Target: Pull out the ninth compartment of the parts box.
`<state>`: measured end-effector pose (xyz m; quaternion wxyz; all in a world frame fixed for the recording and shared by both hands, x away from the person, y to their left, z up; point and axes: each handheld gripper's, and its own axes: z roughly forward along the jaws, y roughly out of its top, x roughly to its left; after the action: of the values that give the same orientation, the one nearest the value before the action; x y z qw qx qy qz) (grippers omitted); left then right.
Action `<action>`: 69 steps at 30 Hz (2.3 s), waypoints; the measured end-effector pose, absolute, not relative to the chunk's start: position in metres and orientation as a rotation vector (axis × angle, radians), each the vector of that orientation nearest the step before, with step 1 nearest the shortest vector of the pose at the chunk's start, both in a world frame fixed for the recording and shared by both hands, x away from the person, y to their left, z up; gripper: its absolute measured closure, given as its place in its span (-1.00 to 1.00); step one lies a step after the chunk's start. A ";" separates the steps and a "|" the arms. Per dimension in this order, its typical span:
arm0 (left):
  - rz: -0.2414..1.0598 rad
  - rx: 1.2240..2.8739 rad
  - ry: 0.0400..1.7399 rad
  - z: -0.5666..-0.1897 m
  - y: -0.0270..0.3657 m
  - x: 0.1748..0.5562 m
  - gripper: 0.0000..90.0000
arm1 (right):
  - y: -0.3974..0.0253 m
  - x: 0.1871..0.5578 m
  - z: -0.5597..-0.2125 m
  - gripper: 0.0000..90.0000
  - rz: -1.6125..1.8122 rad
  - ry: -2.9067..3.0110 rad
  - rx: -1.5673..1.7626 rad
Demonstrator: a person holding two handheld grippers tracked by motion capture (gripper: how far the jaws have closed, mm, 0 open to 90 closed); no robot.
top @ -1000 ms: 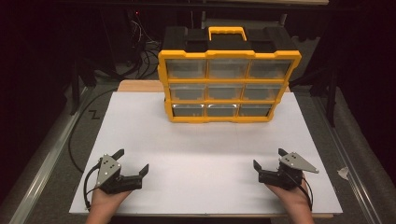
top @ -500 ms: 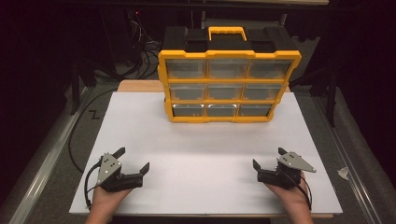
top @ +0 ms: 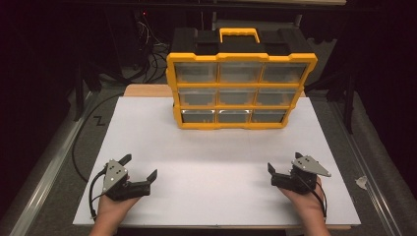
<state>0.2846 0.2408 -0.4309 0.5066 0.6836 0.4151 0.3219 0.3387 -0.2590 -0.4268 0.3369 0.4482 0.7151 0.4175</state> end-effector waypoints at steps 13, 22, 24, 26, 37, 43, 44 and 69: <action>0.756 1.681 1.024 -0.433 0.240 0.288 -0.99 | -0.252 0.370 -0.426 -0.97 1.047 1.822 1.184; 0.756 1.664 1.037 -0.433 0.242 0.287 -0.98 | -0.249 0.389 -0.427 -0.97 1.019 1.790 1.172; 0.754 1.667 1.037 -0.433 0.241 0.287 -0.98 | -0.248 0.393 -0.428 -0.97 1.018 1.775 1.162; 0.737 1.663 1.036 -0.433 0.242 0.287 -0.98 | -0.248 0.398 -0.428 -0.97 1.011 1.766 1.176; 0.772 1.601 1.035 -0.436 0.243 0.283 -0.99 | -0.251 0.401 -0.426 -0.97 0.972 1.765 1.152; 0.766 1.601 1.035 -0.435 0.244 0.283 -0.99 | -0.249 0.395 -0.422 -0.97 0.954 1.774 1.107; 0.768 1.598 1.034 -0.435 0.244 0.282 -0.99 | -0.249 0.394 -0.422 -0.97 0.950 1.778 1.101; 0.755 1.614 1.008 -0.435 0.240 0.280 -0.99 | -0.251 0.375 -0.424 -0.98 0.791 1.838 0.931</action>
<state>0.2799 0.2403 -0.4350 0.5203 0.6733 0.4204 0.3151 0.3747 -0.2511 -0.4244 0.4505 0.3767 0.7435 0.3199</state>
